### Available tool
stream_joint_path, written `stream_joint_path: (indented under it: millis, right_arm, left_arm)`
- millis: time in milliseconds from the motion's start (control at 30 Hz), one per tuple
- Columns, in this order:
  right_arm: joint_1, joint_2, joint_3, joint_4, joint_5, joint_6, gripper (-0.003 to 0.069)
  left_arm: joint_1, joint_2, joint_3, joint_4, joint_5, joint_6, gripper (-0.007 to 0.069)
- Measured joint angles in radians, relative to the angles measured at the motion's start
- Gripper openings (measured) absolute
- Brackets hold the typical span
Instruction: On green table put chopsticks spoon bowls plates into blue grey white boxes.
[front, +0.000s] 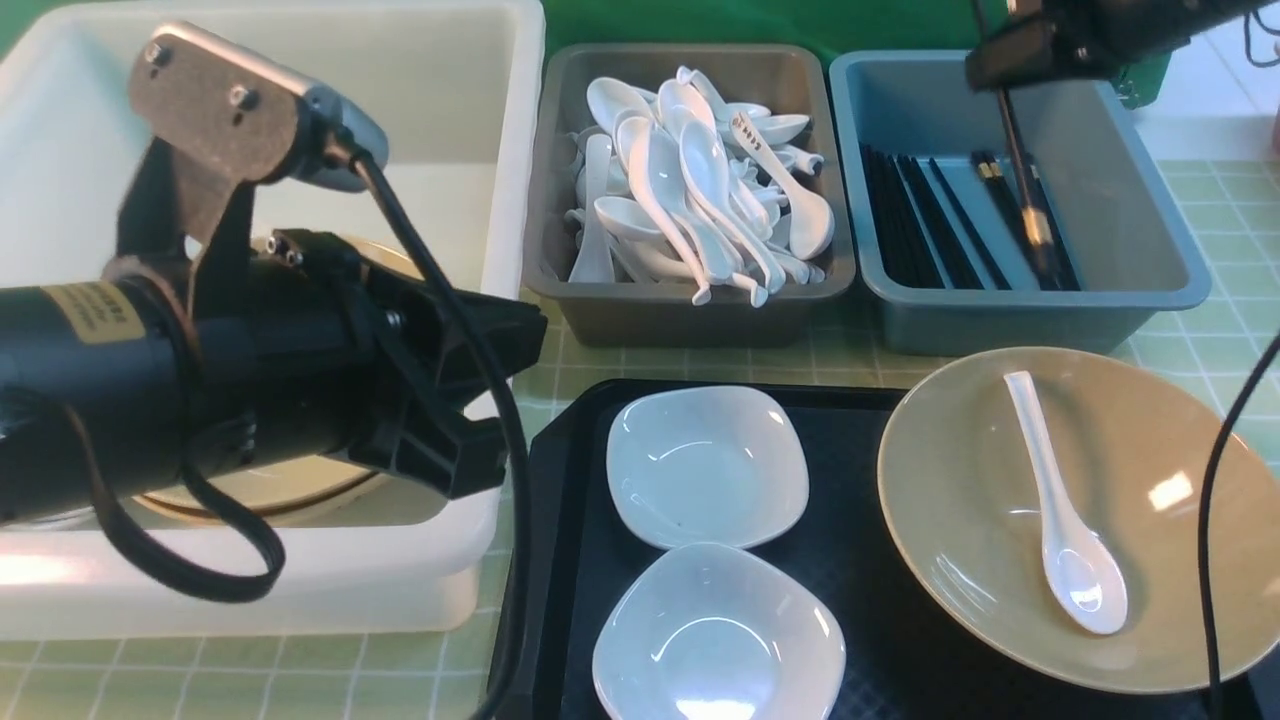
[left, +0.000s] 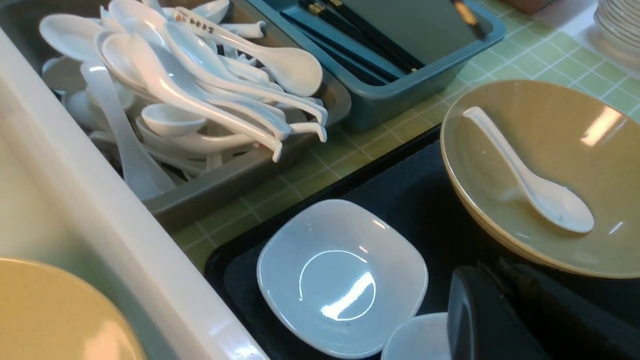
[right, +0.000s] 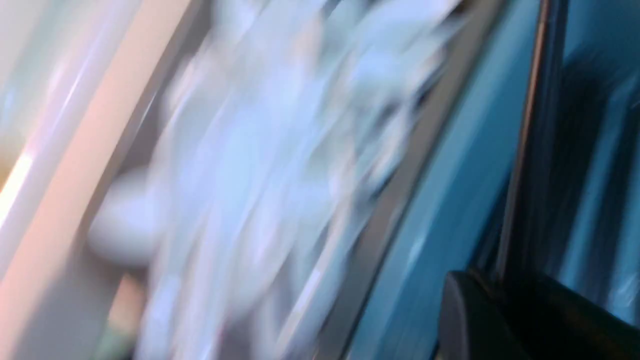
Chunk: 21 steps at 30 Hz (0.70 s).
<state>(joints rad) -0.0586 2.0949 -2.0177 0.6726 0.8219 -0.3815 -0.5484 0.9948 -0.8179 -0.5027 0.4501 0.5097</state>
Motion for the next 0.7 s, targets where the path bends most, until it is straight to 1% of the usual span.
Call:
stream_joint_path:
  millis: [167,300,333,367,433,467,500,533,567,600,700]
  right_arm:
    - [-0.006,0.130,-0.054,0.004,-0.119,0.058,0.0112]
    - [-0.006,0.217,-0.056,0.004,-0.152,0.095,0.0136]
    - [-0.006,0.237,-0.056,0.004,-0.154,0.098,0.0162]
    - [-0.006,0.239,-0.056,0.003,-0.154,0.098,0.0167]
    - [-0.006,0.250,-0.056,-0.007,-0.152,0.099,0.0233]
    - [-0.006,0.250,-0.056,-0.010,-0.149,0.099,0.0247]
    - [-0.006,0.242,-0.056,-0.017,-0.129,0.090,0.0309]
    - [-0.007,0.240,-0.056,-0.017,-0.124,0.090,0.0315]
    - [-0.009,0.222,-0.056,-0.024,-0.080,0.074,0.0358]
    - [-0.013,0.206,-0.056,-0.024,-0.037,0.057,0.0380]
    - [-0.021,0.139,-0.056,-0.037,0.096,0.003,0.0400]
  left_arm:
    - [0.000,0.008,0.000,-0.036,0.011,0.000,-0.0001]
    - [0.000,0.009,0.000,-0.060,0.025,0.000,-0.0001]
    - [0.000,0.009,0.000,-0.065,0.031,0.000,-0.0001]
    - [0.000,0.009,0.000,-0.065,0.031,0.000,-0.0001]
    - [0.000,0.009,0.000,-0.066,0.043,0.000,-0.0001]
    - [0.000,0.009,0.000,-0.066,0.044,0.000,-0.0001]
    - [0.000,0.009,0.000,-0.067,0.050,0.000,-0.0001]
    - [0.000,0.009,0.000,-0.067,0.050,0.000,-0.0001]
    - [0.000,0.009,0.000,-0.067,0.054,0.000,-0.0001]
    - [0.000,0.009,0.000,-0.067,0.059,0.000,-0.0001]
    - [0.000,0.009,0.000,-0.067,0.065,0.000,-0.0001]
